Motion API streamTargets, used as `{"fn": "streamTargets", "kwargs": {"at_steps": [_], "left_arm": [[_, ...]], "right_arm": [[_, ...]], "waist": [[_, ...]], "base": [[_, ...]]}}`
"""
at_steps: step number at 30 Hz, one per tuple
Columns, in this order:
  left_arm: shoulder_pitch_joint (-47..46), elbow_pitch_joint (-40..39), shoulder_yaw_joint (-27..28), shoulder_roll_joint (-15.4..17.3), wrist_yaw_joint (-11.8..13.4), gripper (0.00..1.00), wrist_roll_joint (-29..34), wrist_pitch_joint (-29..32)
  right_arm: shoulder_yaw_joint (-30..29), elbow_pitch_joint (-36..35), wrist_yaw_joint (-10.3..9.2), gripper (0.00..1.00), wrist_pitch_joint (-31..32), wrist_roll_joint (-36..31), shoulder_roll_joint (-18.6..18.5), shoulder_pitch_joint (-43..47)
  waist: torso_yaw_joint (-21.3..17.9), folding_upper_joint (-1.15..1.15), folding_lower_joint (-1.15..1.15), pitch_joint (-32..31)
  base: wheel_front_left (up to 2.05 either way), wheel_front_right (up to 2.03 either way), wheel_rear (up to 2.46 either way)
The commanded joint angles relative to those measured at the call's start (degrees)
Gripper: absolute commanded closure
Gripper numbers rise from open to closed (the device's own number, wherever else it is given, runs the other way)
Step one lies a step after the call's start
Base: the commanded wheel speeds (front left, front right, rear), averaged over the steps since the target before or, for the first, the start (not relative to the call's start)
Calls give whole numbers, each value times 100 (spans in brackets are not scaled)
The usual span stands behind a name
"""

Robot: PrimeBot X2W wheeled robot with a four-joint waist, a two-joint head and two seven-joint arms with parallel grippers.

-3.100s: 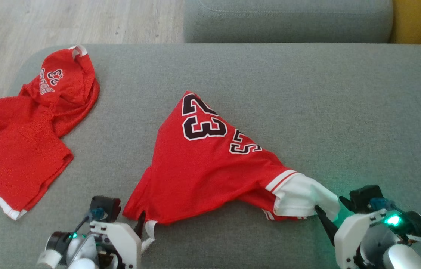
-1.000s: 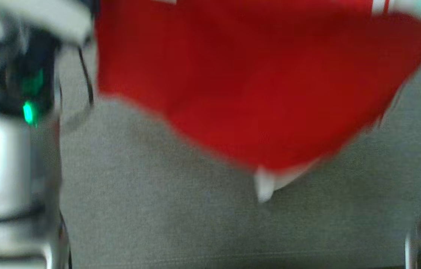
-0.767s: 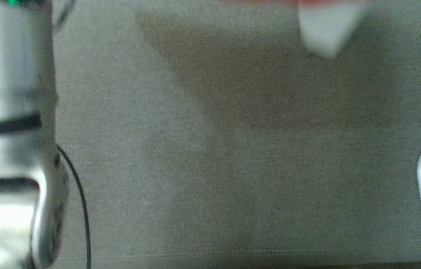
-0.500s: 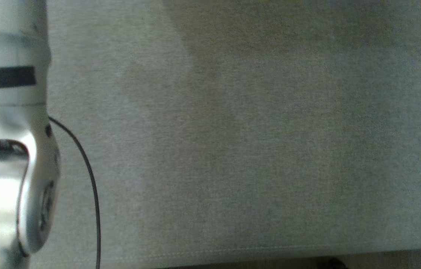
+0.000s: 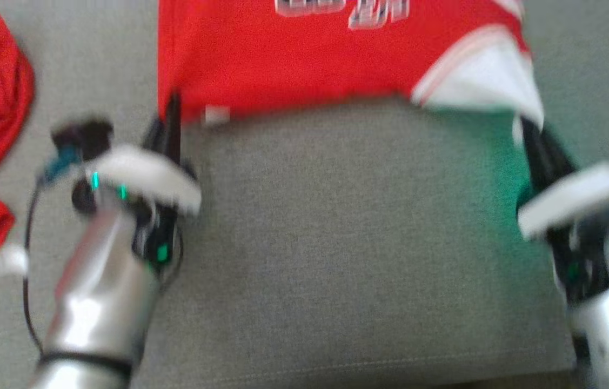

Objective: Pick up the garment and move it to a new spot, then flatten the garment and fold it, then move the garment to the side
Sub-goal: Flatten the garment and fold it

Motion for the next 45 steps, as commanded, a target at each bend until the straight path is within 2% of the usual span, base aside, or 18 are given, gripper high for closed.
{"fn": "streamTargets", "kwargs": {"at_steps": [1, 4, 6, 9, 13, 17, 20, 24, 30, 32, 38, 45], "left_arm": [[240, -338, 110, 241, -27, 100, -27, -79], [1206, -933, 69, 303, 27, 100, -80, -72], [1859, -1433, 66, 344, 156, 100, -160, 18], [2878, -2367, 96, 365, 488, 100, -320, 216], [4270, -3777, 187, 370, 1049, 100, -562, 481], [5078, -4942, 60, 445, 1516, 100, -552, 883], [5105, -5401, -27, 525, 1744, 100, -528, 1274], [4620, -5398, -89, 629, 1969, 100, -471, 1847], [3579, -4959, -168, 613, 2170, 100, -470, 2592], [3125, -4760, -128, 655, 2349, 100, -535, 3061], [2215, -4429, -261, 881, 2491, 100, -589, 4128], [1527, -4096, -374, 970, 2554, 100, -615, 4798]], "right_arm": [[58, -393, 43, 100, 51, 94, -62, 307], [-72, -940, 43, 100, 219, 55, -174, 1384], [-164, -1352, 43, 100, 405, -48, -171, 2135], [-413, -1992, 43, 100, 724, -177, -41, 3230], [-687, -2852, 43, 100, 1159, -420, 291, 4508], [-955, -3495, 43, 100, 1467, -471, 586, 4959], [-1099, -3640, 43, 100, 1723, -545, 636, 4762], [-1118, -3554, 43, 100, 2123, -506, 587, 4135], [-1057, -3087, 43, 100, 2725, -556, 67, 2997], [-994, -2870, 43, 100, 3081, -523, -192, 2499], [-857, -2376, 43, 100, 3717, -396, -560, 1615], [-674, -1863, 43, 100, 4008, -479, -804, 878]], "waist": [[40, 0, 0, -420], [104, 0, 0, -822], [140, 0, 0, -1054], [175, 0, 0, -1307], [223, 0, 0, -1432], [254, 0, 0, -1373], [296, 0, 0, -1322], [360, 0, 0, -1166], [415, 0, 0, -852], [440, 0, 0, -724], [520, 0, 0, -488], [516, 0, 0, -401]], "base": [[0, 0, 0], [0, 0, 0], [0, 0, 0], [0, 0, 0], [0, 0, 0], [0, 0, 0], [0, 0, 0], [0, 0, 0], [0, 0, 0], [0, 0, 0], [0, 0, 0], [0, 0, 0]]}}
